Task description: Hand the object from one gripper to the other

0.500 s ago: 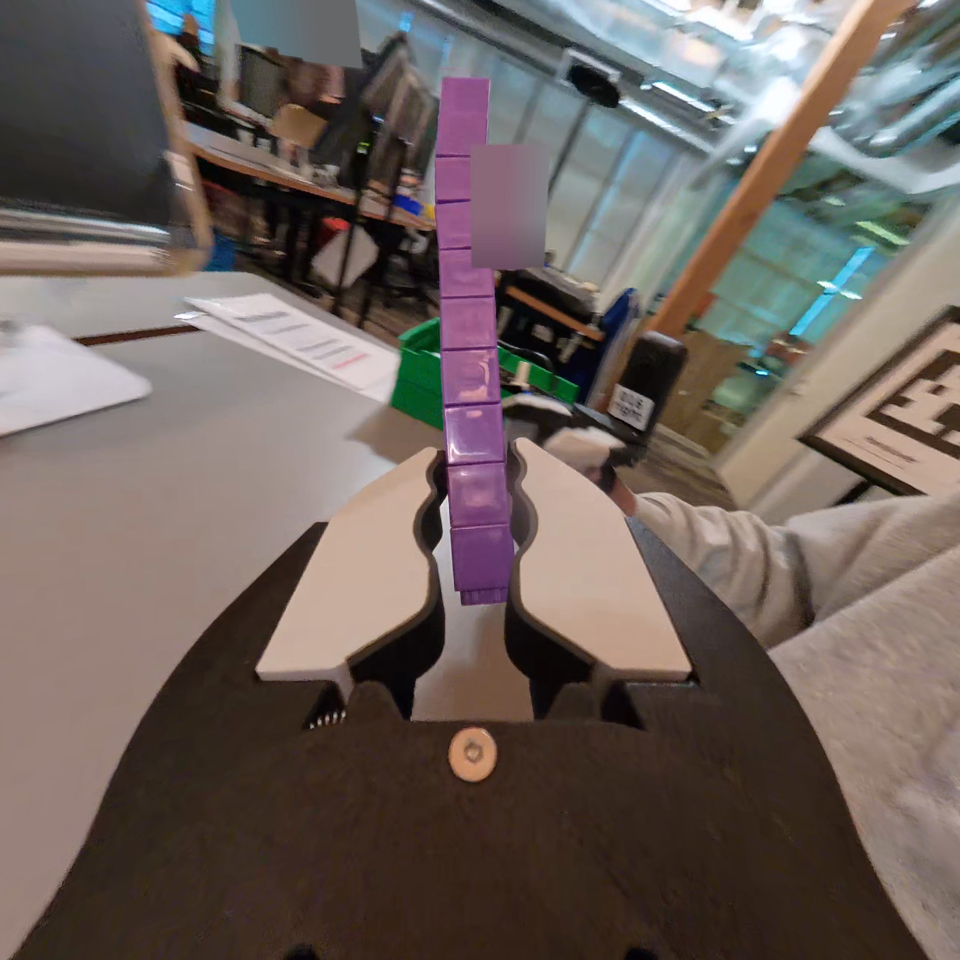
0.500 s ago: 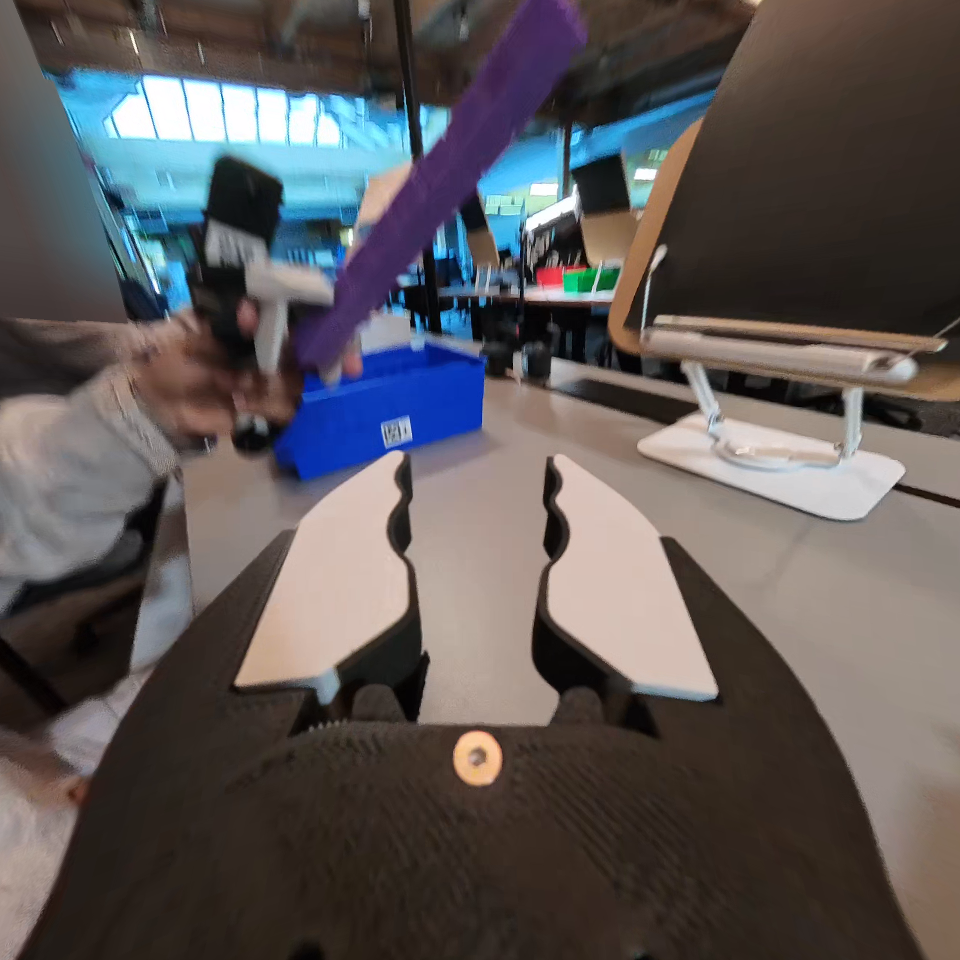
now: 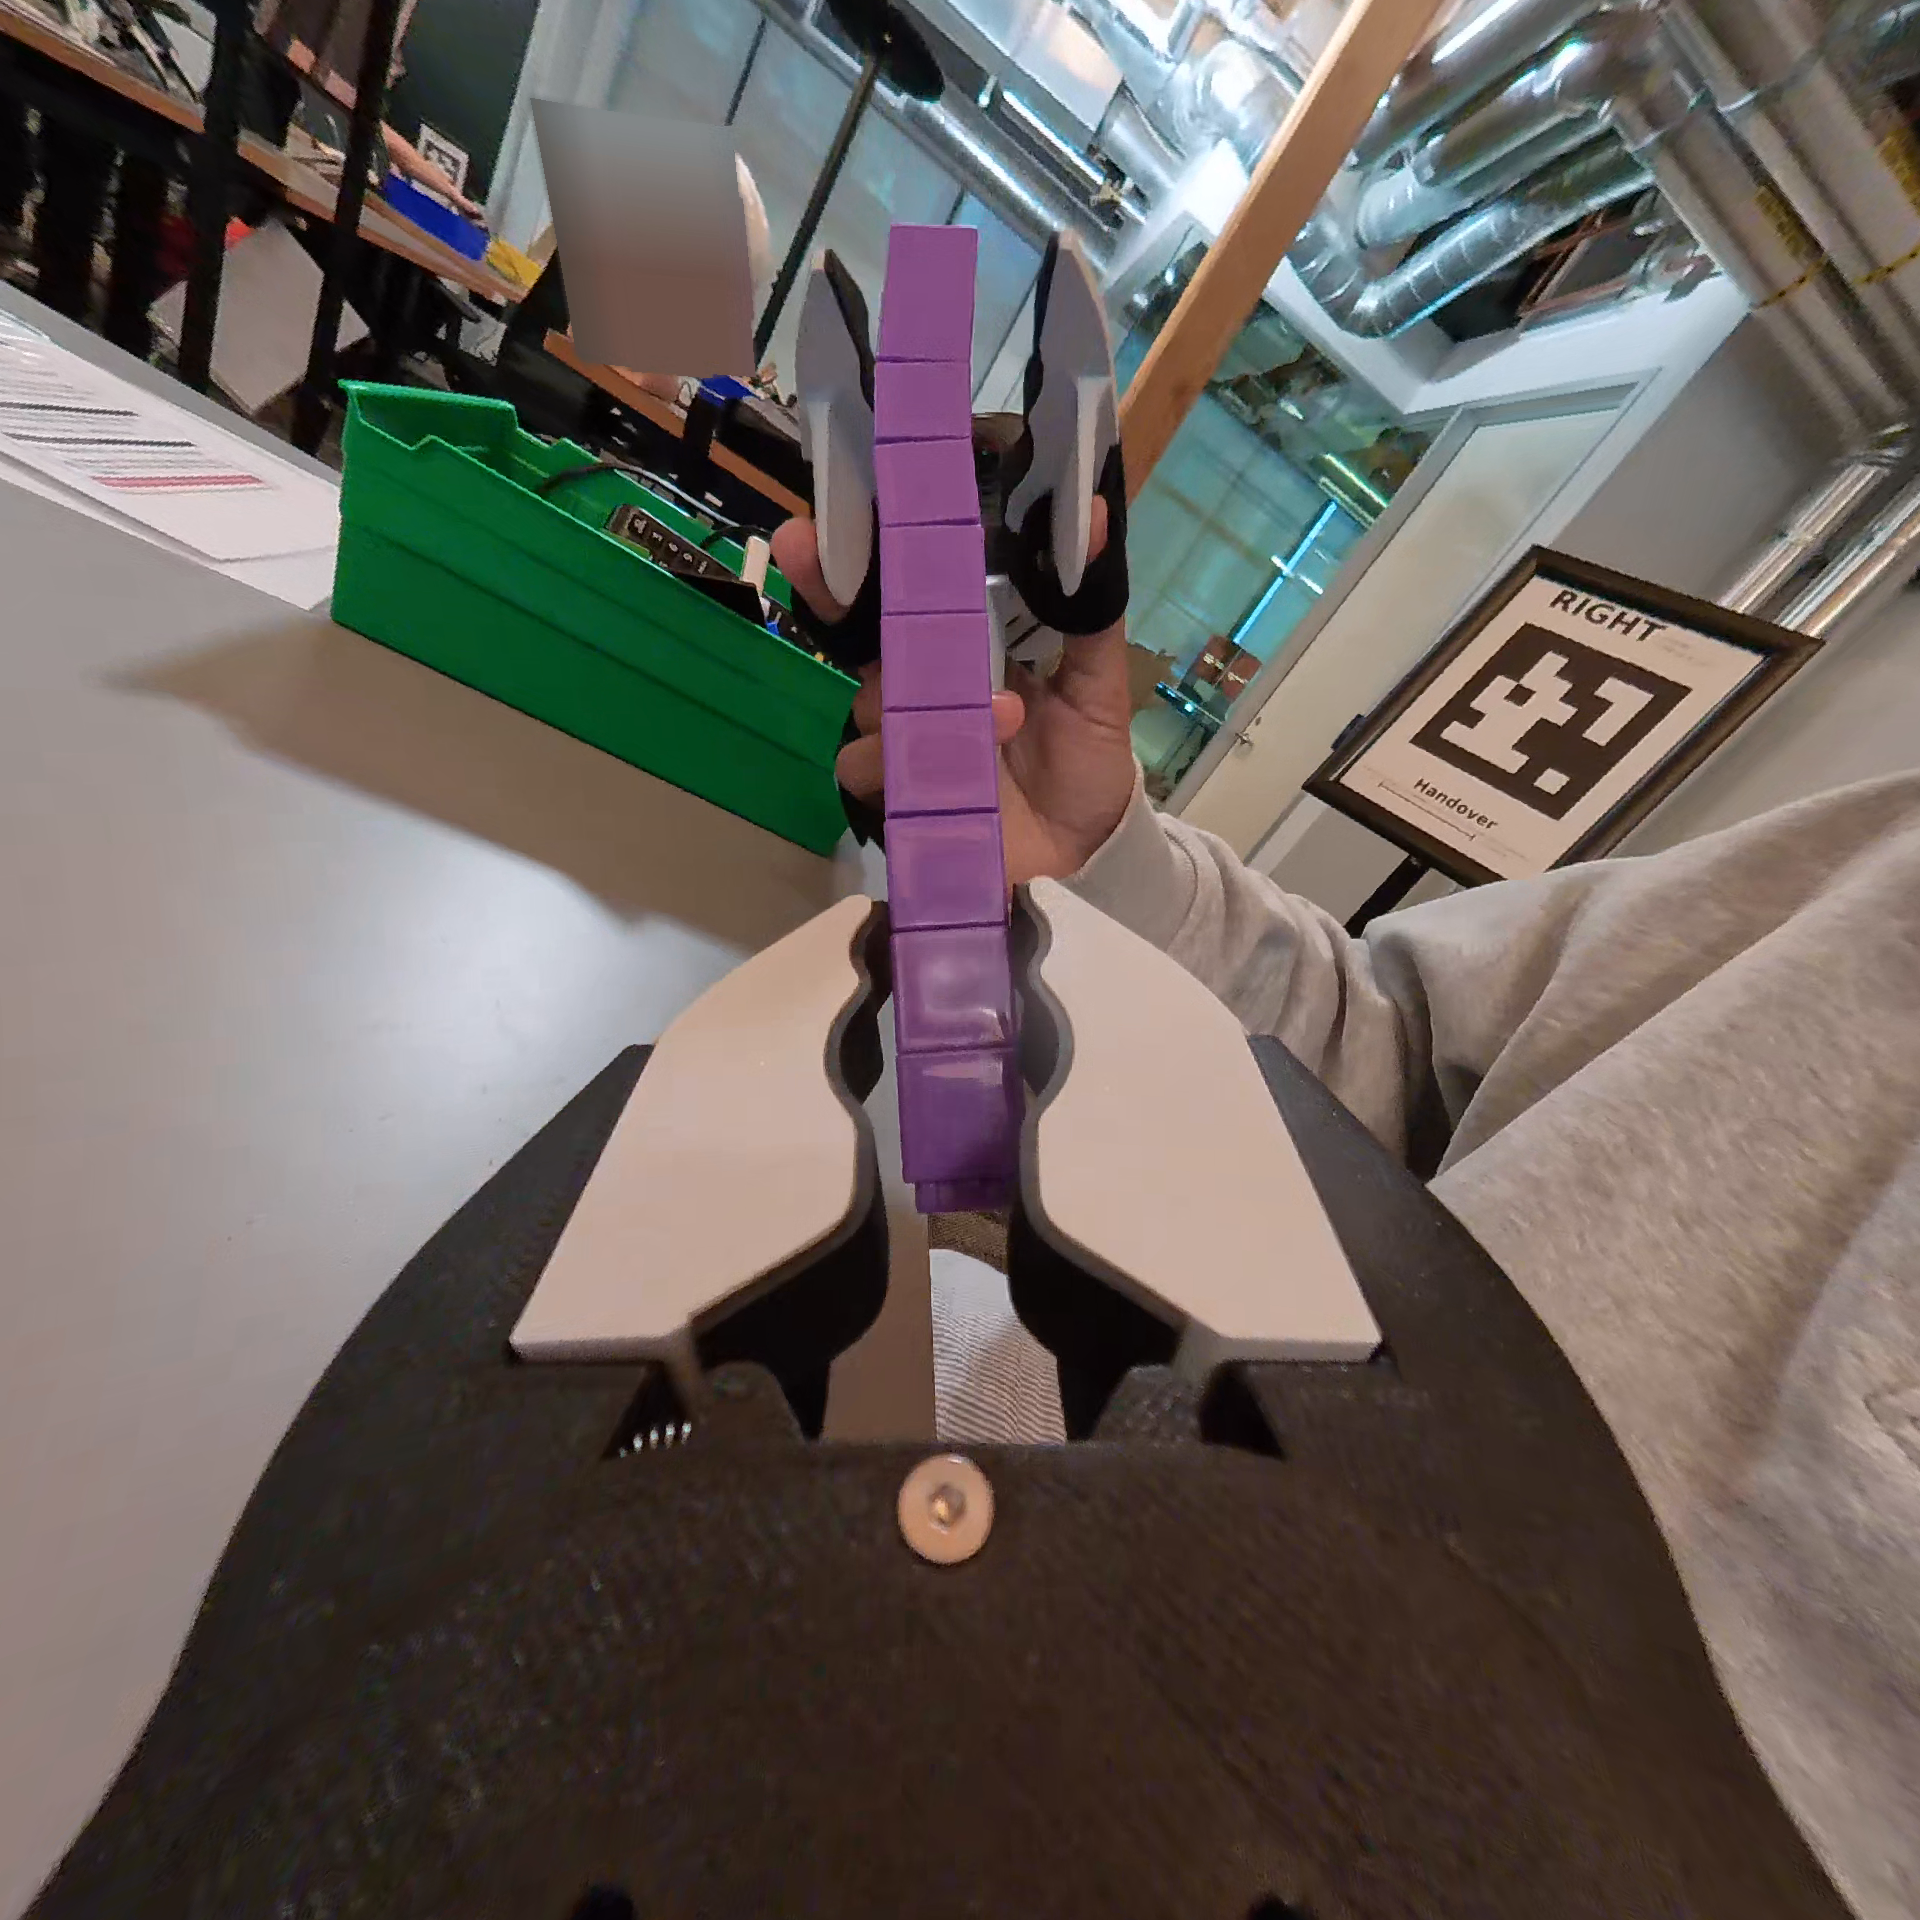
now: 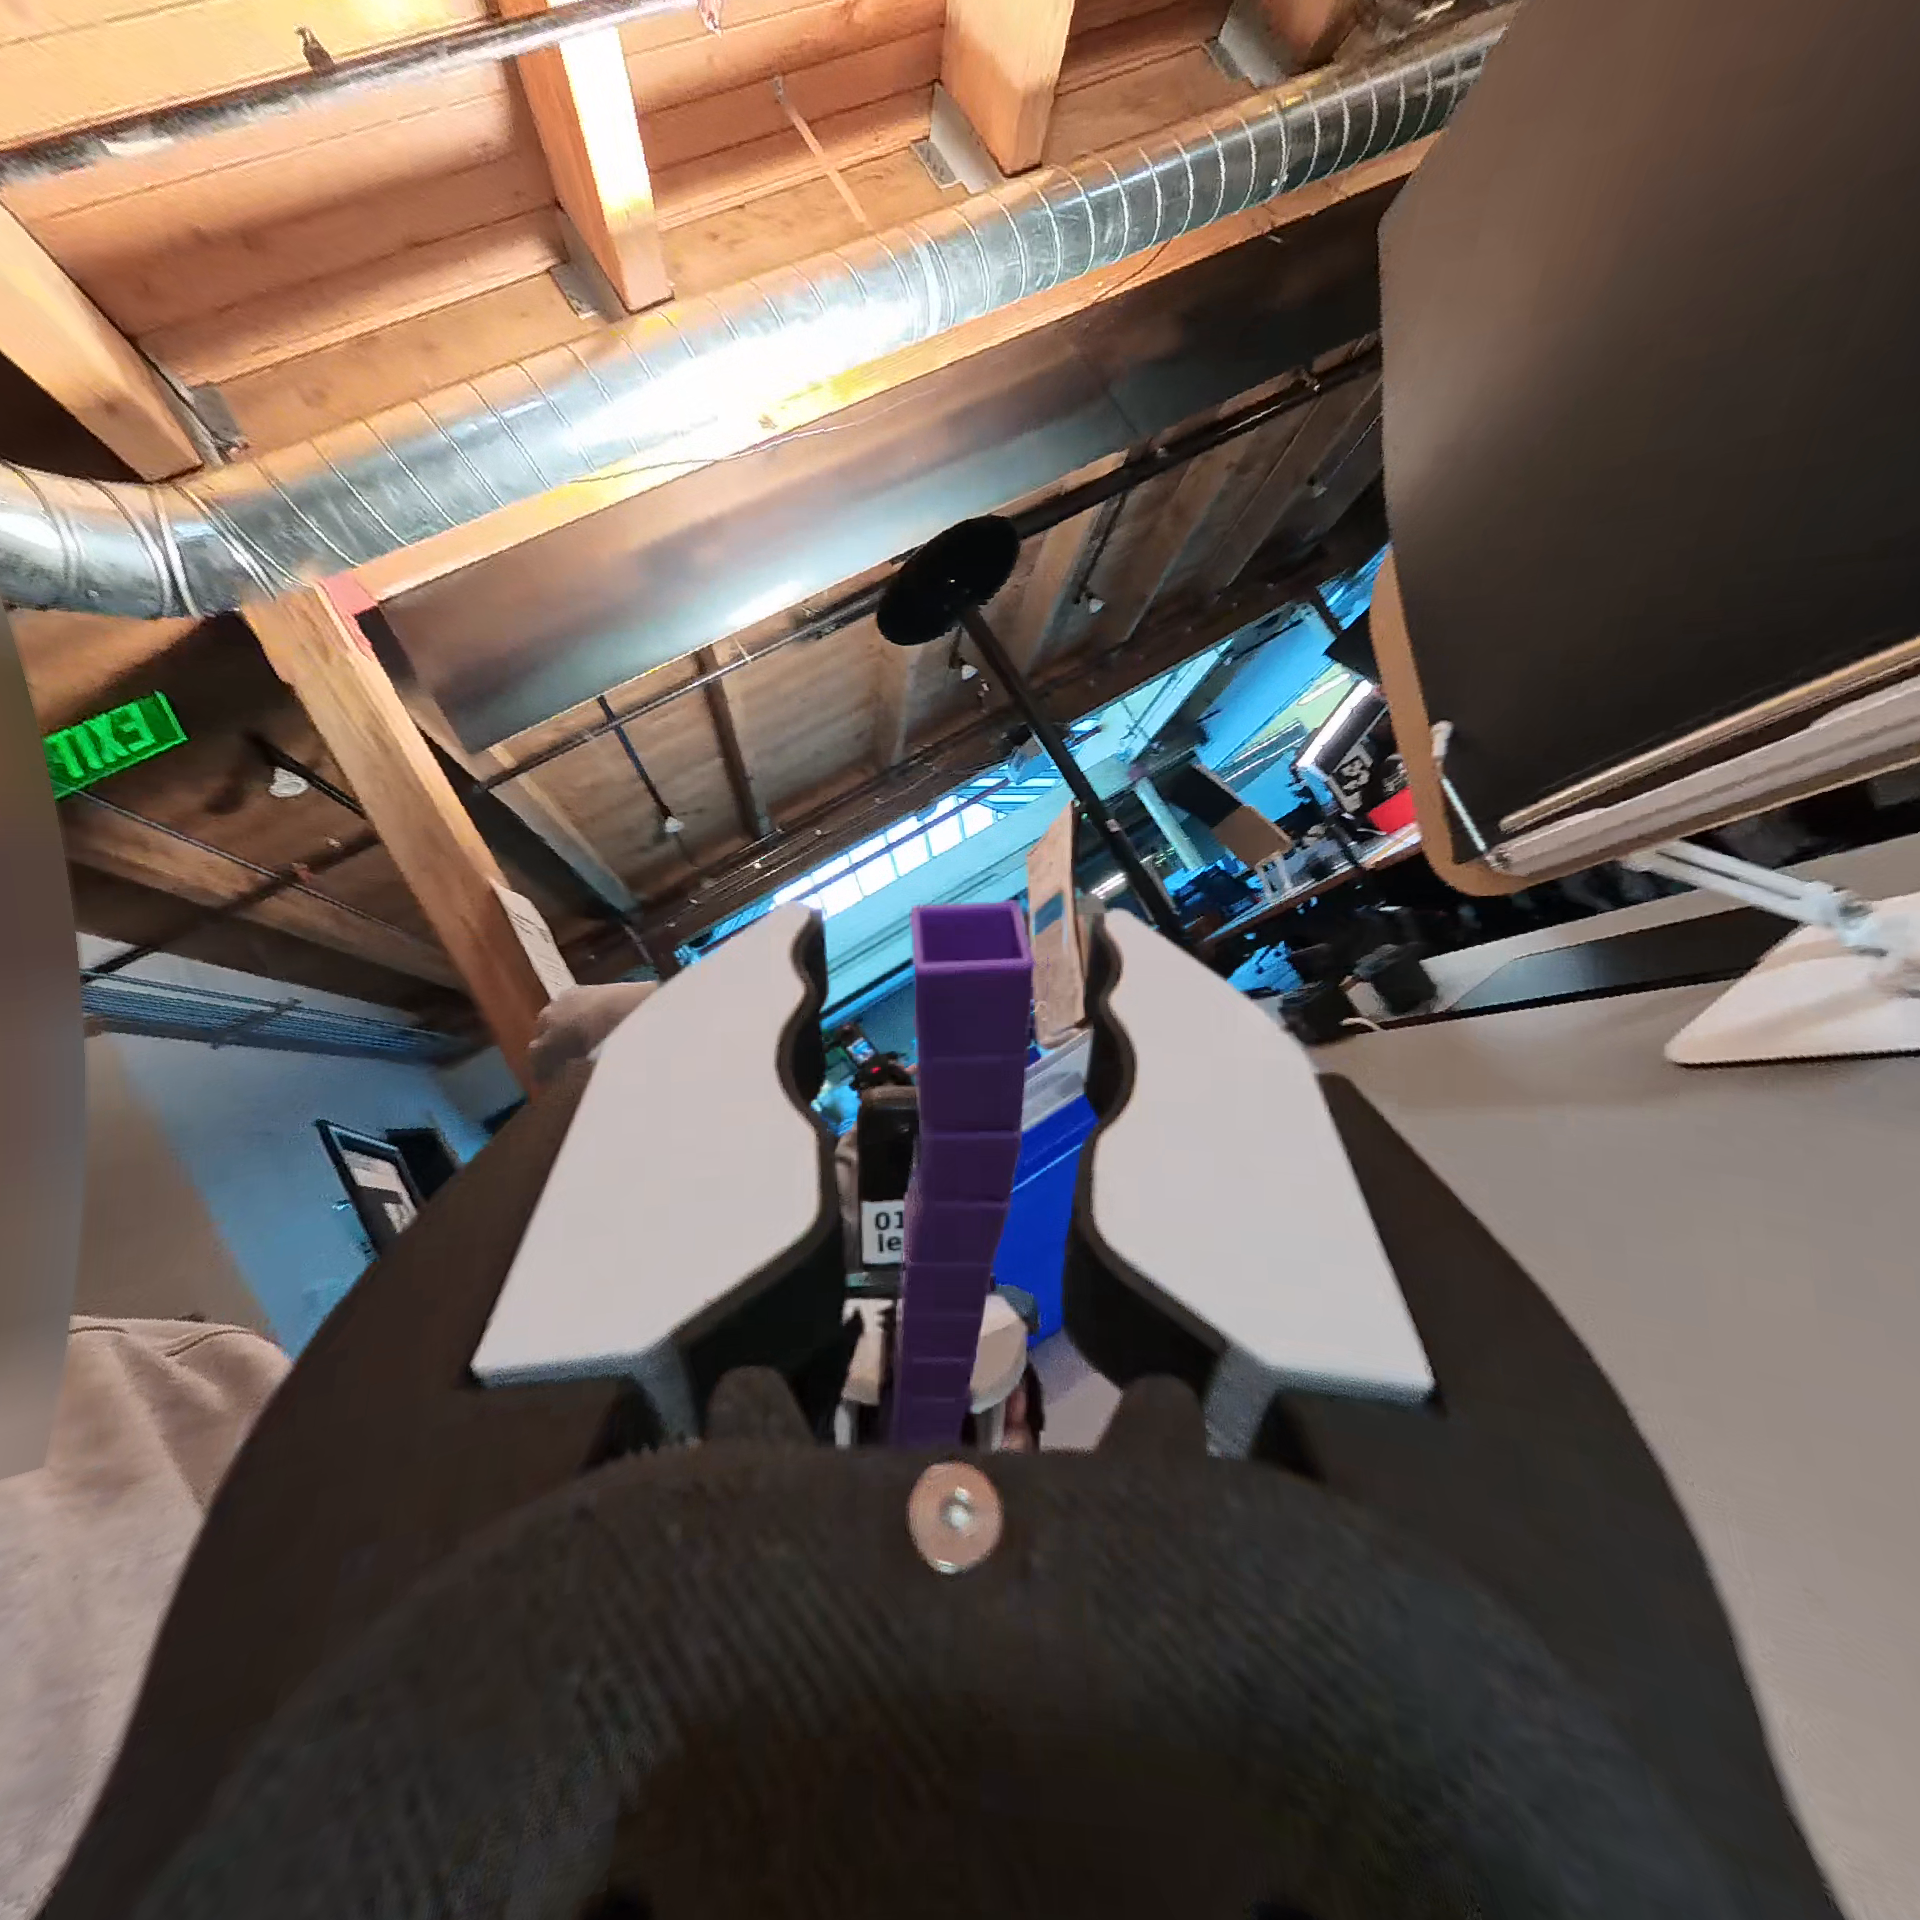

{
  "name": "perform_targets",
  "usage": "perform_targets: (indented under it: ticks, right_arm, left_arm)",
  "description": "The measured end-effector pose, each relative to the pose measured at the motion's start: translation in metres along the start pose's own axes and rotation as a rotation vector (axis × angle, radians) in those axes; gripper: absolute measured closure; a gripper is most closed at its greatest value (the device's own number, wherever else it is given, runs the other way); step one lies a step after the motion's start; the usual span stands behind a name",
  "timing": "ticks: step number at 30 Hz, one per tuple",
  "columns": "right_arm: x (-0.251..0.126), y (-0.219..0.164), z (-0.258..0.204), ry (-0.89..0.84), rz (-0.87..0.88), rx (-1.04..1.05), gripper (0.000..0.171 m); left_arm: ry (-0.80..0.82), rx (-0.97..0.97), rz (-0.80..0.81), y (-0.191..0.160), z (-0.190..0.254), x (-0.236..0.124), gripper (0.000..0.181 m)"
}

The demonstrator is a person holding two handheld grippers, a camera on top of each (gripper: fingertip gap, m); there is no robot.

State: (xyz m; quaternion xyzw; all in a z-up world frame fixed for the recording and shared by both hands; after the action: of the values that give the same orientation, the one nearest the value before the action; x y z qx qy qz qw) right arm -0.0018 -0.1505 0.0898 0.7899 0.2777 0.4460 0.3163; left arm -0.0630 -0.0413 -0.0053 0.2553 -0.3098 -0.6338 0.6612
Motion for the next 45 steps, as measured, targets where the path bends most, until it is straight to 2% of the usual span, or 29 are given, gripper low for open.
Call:
perform_targets:
  ticks: [2, 5, 8, 22, 37, 45]
  right_arm:
    - [0.002, -0.006, 0.001, -0.003, -0.029, -0.015, 0.125]
    - [0.006, -0.016, -0.002, 0.001, -0.098, -0.066, 0.140]
    - [0.009, -0.020, -0.006, 0.013, -0.120, -0.084, 0.148]
    - [0.011, -0.031, -0.004, 0.044, -0.160, -0.059, 0.148]
    - [0.012, -0.046, -0.003, 0.055, -0.234, -0.068, 0.149]
    - [0.013, -0.041, -0.007, 0.080, -0.219, -0.092, 0.149]
  left_arm:
    - [-0.007, 0.002, 0.012, 0.001, 0.002, -0.002, 0.159]
    - [-0.002, 0.010, 0.003, -0.002, 0.001, -0.005, 0.159]
    - [0.010, 0.031, -0.009, -0.004, 0.000, -0.007, 0.159]
    - [0.043, 0.056, -0.017, -0.006, -0.008, -0.013, 0.159]
    - [0.054, 0.002, 0.069, 0.010, -0.018, -0.030, 0.160]
    - [0.025, 0.040, 0.083, 0.013, -0.012, -0.030, 0.160]
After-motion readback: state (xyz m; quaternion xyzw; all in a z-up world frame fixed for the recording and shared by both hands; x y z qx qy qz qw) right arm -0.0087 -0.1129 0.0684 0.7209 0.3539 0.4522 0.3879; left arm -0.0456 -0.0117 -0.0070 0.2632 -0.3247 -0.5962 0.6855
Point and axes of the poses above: each gripper's, where its closed fingertips meet, x out along the fingers, y out of its top, z = x × y across the jaws, the point moved 1 cm from there along -x, back along the fingers, and after that the axes turned 11 degrees about -x, right-handed, at the moved point
